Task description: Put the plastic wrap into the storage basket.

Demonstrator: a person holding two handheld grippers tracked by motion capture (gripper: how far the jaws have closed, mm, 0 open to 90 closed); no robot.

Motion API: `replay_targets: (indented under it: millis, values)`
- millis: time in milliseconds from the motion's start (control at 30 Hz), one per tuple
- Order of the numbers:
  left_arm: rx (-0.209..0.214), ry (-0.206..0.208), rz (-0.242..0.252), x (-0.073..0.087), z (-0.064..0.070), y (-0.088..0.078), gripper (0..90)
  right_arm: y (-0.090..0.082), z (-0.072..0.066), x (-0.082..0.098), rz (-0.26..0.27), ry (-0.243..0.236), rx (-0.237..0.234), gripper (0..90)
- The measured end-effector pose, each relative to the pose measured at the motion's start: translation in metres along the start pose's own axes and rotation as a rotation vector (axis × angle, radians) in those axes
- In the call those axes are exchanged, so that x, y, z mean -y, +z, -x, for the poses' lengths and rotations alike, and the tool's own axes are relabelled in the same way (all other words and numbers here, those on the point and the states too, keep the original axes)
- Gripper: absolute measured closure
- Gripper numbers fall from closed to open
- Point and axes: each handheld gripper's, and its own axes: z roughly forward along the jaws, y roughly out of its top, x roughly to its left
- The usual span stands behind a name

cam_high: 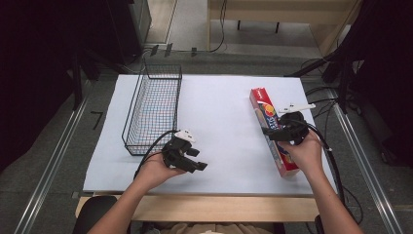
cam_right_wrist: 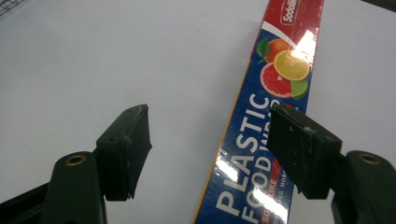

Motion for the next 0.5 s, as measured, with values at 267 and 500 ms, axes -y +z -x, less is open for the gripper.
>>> replay_targets:
  millis: [267,500]
  values:
    - [-0.011,-0.007,0.003,0.003,-0.001,-0.002,36.7,0.016,0.014,-0.001,-0.035,0.050,0.070,25.7]
    - [-0.010,-0.008,-0.003,0.004,-0.002,-0.001,36.6,0.029,0.019,0.006,-0.074,0.110,0.120,19.9]
